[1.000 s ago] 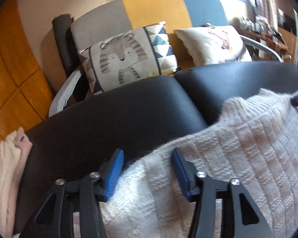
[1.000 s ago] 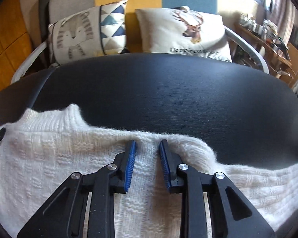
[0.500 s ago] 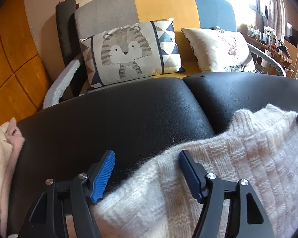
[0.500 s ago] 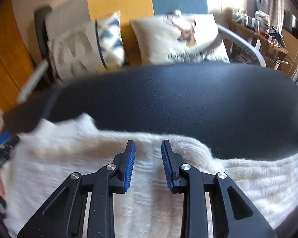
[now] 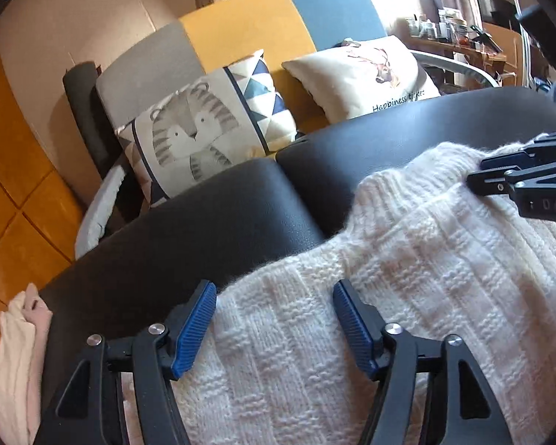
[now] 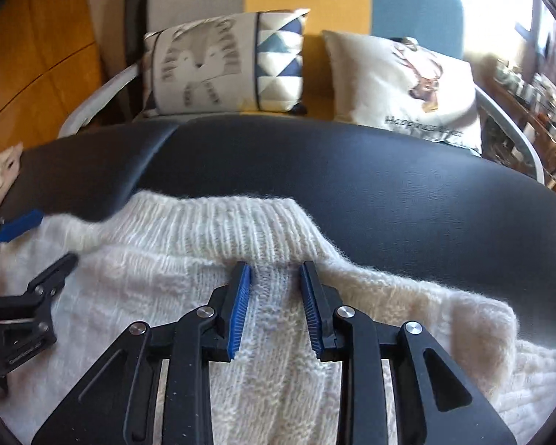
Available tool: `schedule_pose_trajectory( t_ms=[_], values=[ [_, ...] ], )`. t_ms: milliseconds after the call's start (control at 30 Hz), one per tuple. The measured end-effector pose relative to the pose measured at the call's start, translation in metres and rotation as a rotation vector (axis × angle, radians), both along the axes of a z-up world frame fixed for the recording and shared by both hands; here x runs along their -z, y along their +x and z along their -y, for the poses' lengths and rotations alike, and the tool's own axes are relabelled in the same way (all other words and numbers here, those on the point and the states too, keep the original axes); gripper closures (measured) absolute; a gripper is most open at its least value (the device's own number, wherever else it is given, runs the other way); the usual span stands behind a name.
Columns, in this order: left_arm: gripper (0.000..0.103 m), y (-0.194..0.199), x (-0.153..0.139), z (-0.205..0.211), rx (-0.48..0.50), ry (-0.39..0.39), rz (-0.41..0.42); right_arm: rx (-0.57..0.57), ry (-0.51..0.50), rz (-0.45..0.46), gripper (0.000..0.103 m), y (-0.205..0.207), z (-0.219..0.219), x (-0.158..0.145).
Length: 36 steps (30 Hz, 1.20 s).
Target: Fold clothes
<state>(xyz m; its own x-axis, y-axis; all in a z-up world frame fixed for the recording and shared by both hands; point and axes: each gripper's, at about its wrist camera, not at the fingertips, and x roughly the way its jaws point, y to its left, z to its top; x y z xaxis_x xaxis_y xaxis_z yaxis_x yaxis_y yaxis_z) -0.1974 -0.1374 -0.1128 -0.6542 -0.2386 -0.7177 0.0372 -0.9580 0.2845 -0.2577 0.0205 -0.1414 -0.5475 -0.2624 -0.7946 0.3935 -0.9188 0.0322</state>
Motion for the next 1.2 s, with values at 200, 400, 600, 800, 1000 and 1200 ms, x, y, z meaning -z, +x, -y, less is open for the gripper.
schedule_pose_trajectory(
  t_ms=[200, 400, 600, 800, 1000, 1200],
  values=[
    [0.018, -0.020, 0.002, 0.011, 0.009, 0.071, 0.027, 0.035, 0.003, -0.021, 0.074, -0.005, -0.001, 0.005],
    [0.017, -0.035, 0.004, 0.016, 0.016, 0.102, 0.049, 0.057, -0.021, -0.021, 0.074, -0.022, -0.001, 0.006],
    [0.023, -0.040, -0.005, 0.026, 0.008, 0.149, 0.051, 0.032, -0.107, 0.016, 0.069, -0.023, -0.017, -0.009],
    [0.028, 0.019, -0.042, 0.053, -0.049, 0.311, -0.048, 0.077, -0.186, 0.024, 0.069, 0.031, -0.059, -0.045],
    [0.028, 0.085, -0.049, 0.067, -0.080, 0.455, -0.041, 0.084, -0.195, 0.116, 0.069, 0.104, -0.090, -0.048],
    [0.028, 0.143, -0.046, 0.062, -0.082, 0.479, -0.031, 0.052, -0.130, 0.115, 0.069, 0.165, -0.082, -0.039]
  ],
)
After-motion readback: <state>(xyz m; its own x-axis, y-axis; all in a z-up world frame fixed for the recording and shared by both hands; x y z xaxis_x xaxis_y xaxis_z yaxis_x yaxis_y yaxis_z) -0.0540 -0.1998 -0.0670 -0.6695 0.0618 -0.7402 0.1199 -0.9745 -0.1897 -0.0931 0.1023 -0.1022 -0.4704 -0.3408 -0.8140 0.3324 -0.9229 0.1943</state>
